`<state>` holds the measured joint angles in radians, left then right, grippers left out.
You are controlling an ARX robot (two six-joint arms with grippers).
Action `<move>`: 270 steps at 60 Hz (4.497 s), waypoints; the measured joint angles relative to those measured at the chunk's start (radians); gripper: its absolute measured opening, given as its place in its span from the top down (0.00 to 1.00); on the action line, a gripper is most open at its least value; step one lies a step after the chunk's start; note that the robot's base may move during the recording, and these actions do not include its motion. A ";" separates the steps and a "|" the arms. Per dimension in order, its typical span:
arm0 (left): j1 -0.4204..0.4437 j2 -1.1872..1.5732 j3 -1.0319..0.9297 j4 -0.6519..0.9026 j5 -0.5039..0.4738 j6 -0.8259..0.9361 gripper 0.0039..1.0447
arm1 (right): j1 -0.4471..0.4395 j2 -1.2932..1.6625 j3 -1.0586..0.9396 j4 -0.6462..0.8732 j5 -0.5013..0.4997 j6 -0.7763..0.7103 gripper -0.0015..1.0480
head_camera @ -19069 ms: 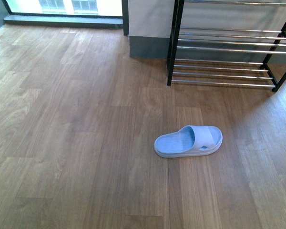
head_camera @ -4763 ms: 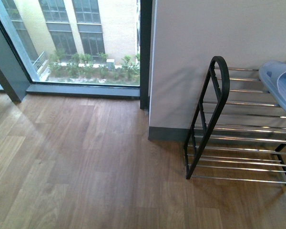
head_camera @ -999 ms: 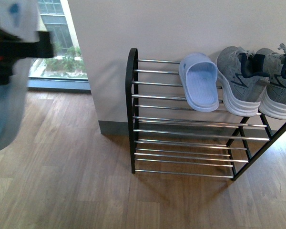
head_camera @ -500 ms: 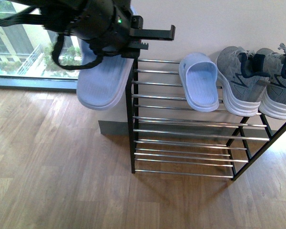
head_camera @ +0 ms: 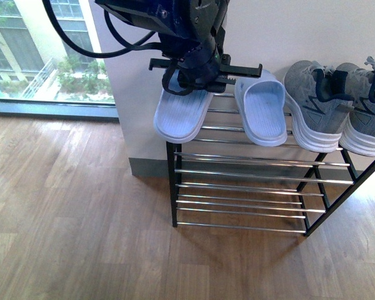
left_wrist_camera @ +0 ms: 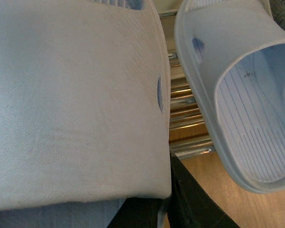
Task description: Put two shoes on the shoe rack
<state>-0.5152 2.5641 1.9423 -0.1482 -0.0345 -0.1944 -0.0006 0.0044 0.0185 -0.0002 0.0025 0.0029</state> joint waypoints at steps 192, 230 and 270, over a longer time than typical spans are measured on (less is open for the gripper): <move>0.322 -2.078 -1.886 0.572 -0.153 0.182 0.99 | 0.000 0.000 0.000 0.000 0.000 0.000 0.09; 0.511 -2.323 -1.930 0.391 0.033 0.186 0.99 | 0.000 0.000 0.000 0.000 -0.002 0.000 0.09; 0.512 -2.547 -1.930 0.148 0.034 0.187 0.99 | 0.000 0.000 0.000 0.000 -0.002 0.000 0.09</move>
<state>-0.0036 0.0166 0.0128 -0.0002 -0.0002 -0.0078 -0.0006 0.0044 0.0185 -0.0002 0.0006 0.0029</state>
